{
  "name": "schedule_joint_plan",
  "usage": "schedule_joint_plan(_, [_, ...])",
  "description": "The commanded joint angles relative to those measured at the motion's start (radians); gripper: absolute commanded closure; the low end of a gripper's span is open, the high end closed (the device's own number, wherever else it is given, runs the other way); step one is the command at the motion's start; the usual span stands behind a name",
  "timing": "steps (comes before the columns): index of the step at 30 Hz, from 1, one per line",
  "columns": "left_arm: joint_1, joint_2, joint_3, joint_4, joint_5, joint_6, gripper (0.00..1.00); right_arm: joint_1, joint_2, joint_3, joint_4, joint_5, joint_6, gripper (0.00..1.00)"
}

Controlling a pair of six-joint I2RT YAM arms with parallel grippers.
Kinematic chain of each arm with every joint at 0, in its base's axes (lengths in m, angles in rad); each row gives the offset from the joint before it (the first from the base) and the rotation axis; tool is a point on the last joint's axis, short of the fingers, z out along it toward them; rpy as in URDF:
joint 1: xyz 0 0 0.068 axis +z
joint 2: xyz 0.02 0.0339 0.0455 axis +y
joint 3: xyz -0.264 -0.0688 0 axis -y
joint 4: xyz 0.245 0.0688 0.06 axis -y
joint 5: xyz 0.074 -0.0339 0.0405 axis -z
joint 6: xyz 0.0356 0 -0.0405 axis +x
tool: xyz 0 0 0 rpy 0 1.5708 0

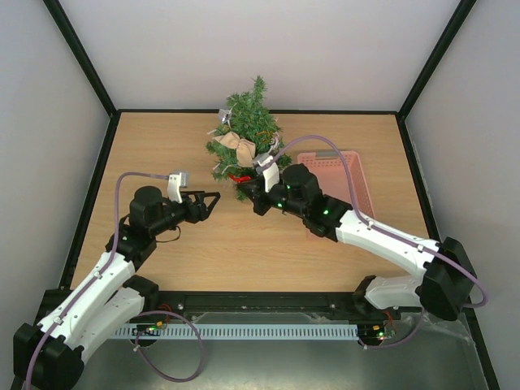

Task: Decorate the small christmas tree
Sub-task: Place the decoration item on the Christmas tree.

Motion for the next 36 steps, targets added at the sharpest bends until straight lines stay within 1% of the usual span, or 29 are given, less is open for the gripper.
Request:
schedule_joint_plan(1, [-0.001,-0.016,0.022,0.000,-0.008,0.000,0.28,0.008,-0.058,-0.037,0.118,-0.095,0.041,0.98])
schedule_joint_plan(3, [-0.001,-0.023,0.017,-0.001,-0.009,0.006,0.28,0.009,-0.050,-0.046,0.132,-0.069,0.037,0.98])
schedule_joint_plan(7, [0.000,-0.030,0.006,-0.003,-0.023,0.012,0.28,0.008,0.010,-0.016,0.097,-0.022,-0.008,0.98])
schedule_joint_plan(13, [-0.002,-0.021,0.014,-0.010,-0.020,0.019,0.28,0.007,0.094,0.020,0.095,0.102,-0.042,0.98])
schedule_joint_plan(16, [-0.001,-0.022,0.008,-0.006,-0.022,0.014,0.28,0.006,0.124,0.030,0.096,0.137,-0.056,0.98])
schedule_joint_plan(24, [-0.001,-0.024,-0.001,-0.010,-0.026,0.017,0.28,-0.005,0.133,0.017,0.148,0.242,-0.080,0.98])
schedule_joint_plan(36, [-0.001,-0.002,0.008,-0.005,-0.020,0.024,0.28,-0.034,0.180,0.038,0.153,0.269,-0.095,0.98])
